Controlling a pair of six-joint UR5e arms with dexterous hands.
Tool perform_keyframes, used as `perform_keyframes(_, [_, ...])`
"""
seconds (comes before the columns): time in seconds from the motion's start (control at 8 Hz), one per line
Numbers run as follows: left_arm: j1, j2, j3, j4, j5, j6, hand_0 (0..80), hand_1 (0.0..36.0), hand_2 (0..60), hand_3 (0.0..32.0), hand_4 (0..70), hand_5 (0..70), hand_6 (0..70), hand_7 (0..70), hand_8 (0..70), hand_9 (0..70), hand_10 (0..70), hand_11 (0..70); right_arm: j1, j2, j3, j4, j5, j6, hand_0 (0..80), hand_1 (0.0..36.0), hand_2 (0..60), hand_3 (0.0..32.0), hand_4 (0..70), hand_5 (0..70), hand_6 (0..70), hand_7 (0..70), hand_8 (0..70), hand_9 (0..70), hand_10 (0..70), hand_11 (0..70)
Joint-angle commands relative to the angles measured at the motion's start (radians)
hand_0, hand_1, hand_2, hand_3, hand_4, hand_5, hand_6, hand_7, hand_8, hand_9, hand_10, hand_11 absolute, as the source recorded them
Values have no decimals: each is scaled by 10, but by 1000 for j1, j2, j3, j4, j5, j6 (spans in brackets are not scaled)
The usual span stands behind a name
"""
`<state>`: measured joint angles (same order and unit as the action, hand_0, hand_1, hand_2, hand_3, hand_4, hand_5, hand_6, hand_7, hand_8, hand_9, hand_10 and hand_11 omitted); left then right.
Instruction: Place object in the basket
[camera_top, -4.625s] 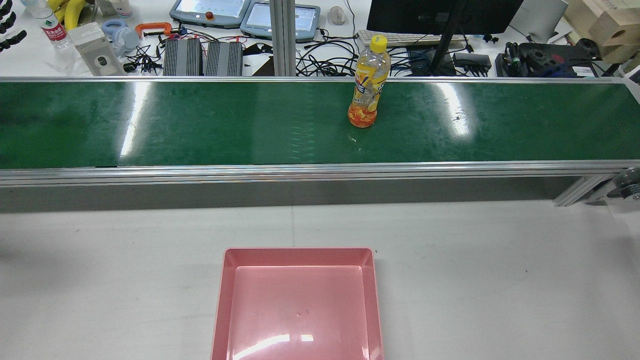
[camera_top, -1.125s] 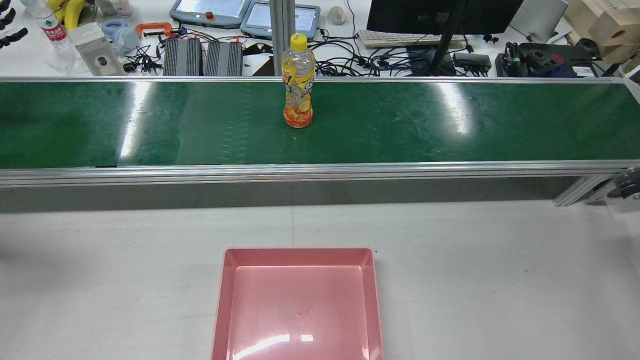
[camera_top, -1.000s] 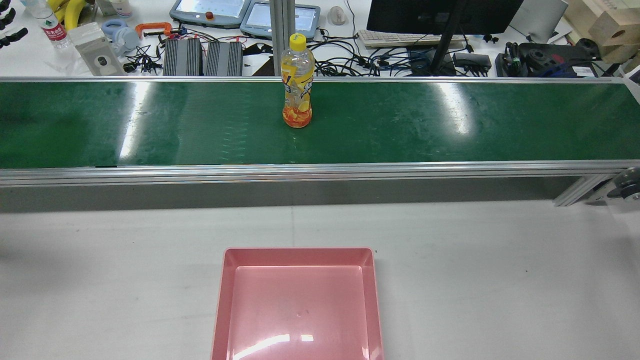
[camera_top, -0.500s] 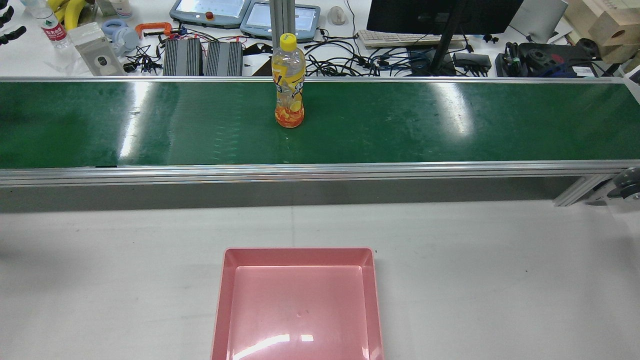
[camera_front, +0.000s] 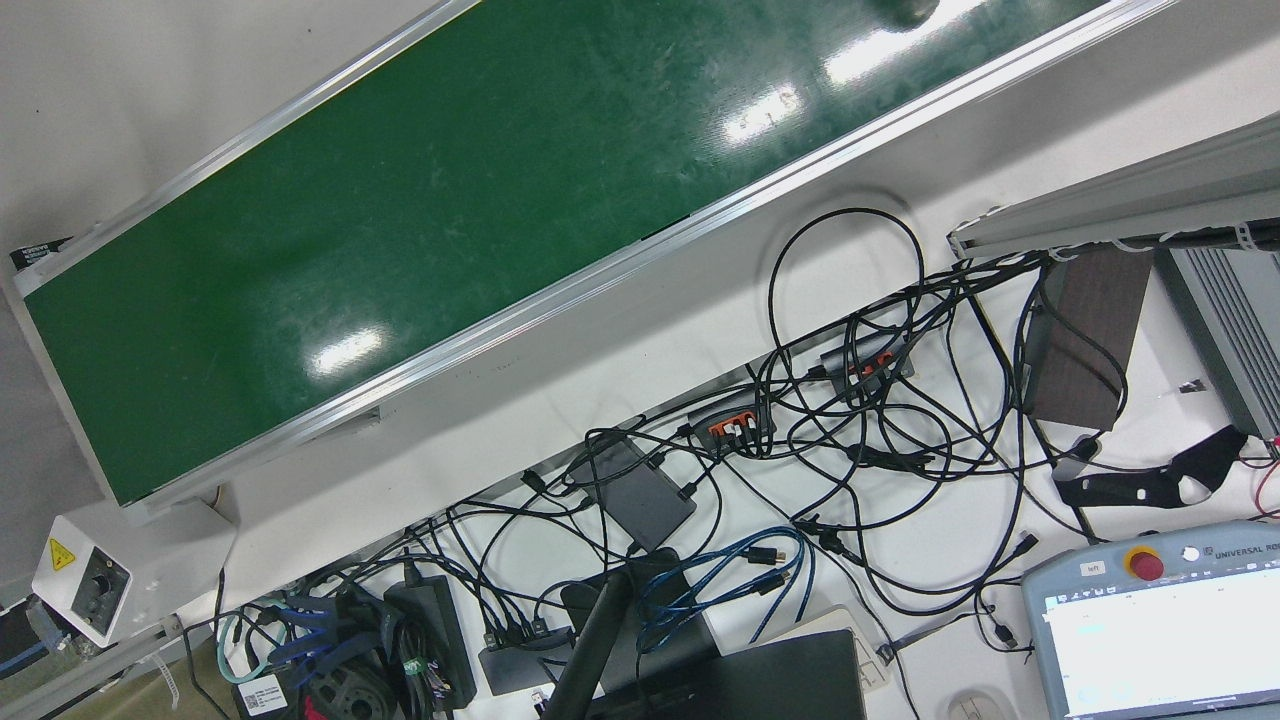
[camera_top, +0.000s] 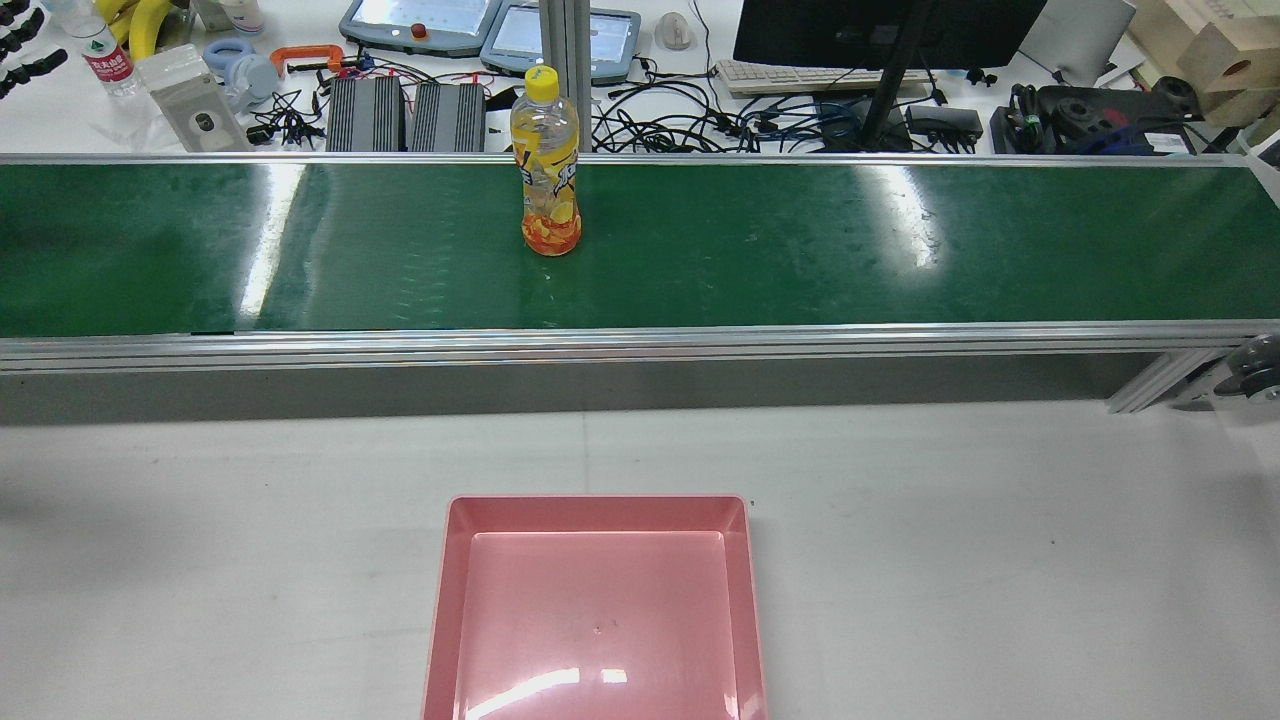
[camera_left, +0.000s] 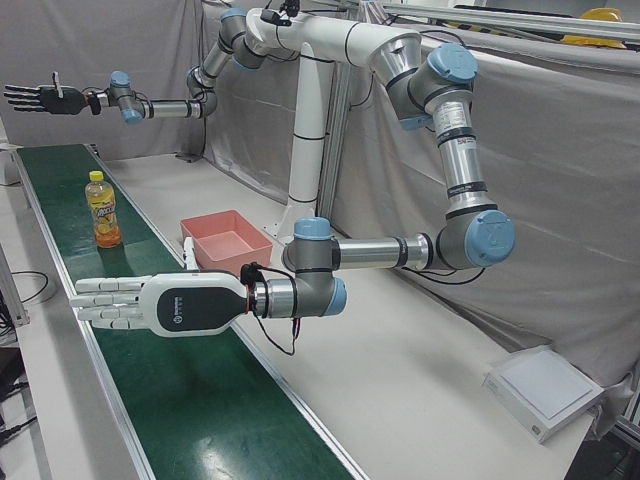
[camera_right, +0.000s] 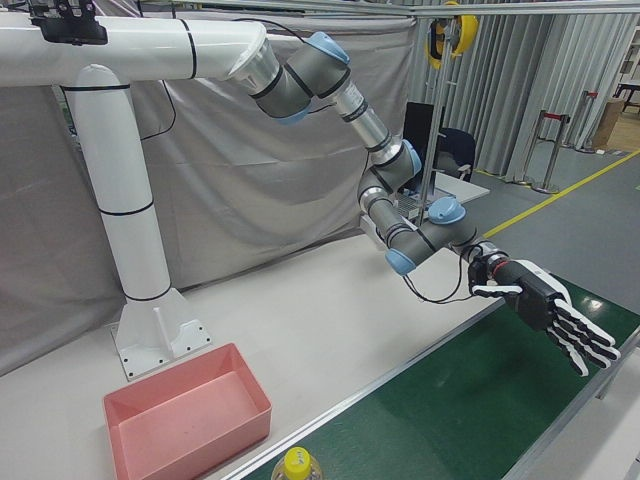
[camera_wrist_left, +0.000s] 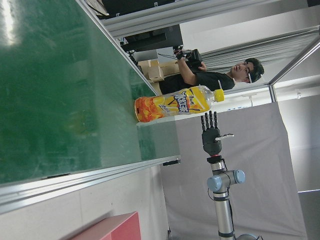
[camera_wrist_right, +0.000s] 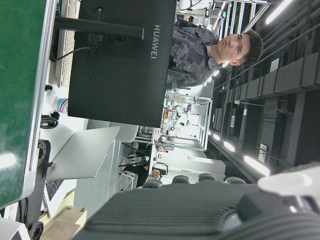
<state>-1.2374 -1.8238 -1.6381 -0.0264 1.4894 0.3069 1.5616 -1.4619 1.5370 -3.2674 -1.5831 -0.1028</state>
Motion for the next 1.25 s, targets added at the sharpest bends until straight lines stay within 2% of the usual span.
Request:
perform_keyframes(0.0, [22, -9, -52, 69, 0, 44, 484, 110, 0, 0, 0, 42, 0, 0, 15, 36, 71, 121, 0, 0, 0, 0, 0, 0, 0, 0, 0, 0, 0, 0, 0, 0, 0, 0, 0, 0])
perform_keyframes(0.12, [59, -49, -61, 104, -1, 46, 485, 110, 0, 0, 0, 41, 0, 0, 14, 36, 72, 123, 0, 0, 0, 0, 0, 0, 0, 0, 0, 0, 0, 0, 0, 0, 0, 0, 0, 0])
perform_keyframes(0.25, [137, -124, -62, 170, -5, 49, 486, 110, 0, 0, 0, 35, 0, 0, 14, 35, 76, 129, 0, 0, 0, 0, 0, 0, 0, 0, 0, 0, 0, 0, 0, 0, 0, 0, 0, 0])
perform_keyframes(0.38, [165, -177, -62, 213, -9, 75, 487, 110, 0, 0, 0, 36, 0, 0, 14, 36, 80, 134, 0, 0, 0, 0, 0, 0, 0, 0, 0, 0, 0, 0, 0, 0, 0, 0, 0, 0])
perform_keyframes(0.5, [177, -210, -62, 241, -12, 92, 483, 109, 0, 0, 0, 33, 0, 0, 16, 40, 78, 132, 0, 0, 0, 0, 0, 0, 0, 0, 0, 0, 0, 0, 0, 0, 0, 0, 0, 0])
perform_keyframes(0.75, [190, -212, -62, 241, -43, 121, 480, 106, 0, 0, 0, 26, 0, 0, 14, 39, 82, 136, 0, 0, 0, 0, 0, 0, 0, 0, 0, 0, 0, 0, 0, 0, 0, 0, 0, 0])
perform_keyframes(0.88, [226, -212, -62, 240, -84, 126, 481, 105, 0, 0, 0, 25, 0, 0, 14, 39, 89, 148, 0, 0, 0, 0, 0, 0, 0, 0, 0, 0, 0, 0, 0, 0, 0, 0, 0, 0])
perform_keyframes(1.12, [333, -212, -63, 240, -252, 124, 484, 104, 0, 0, 0, 19, 0, 0, 13, 38, 83, 138, 0, 0, 0, 0, 0, 0, 0, 0, 0, 0, 0, 0, 0, 0, 0, 0, 0, 0])
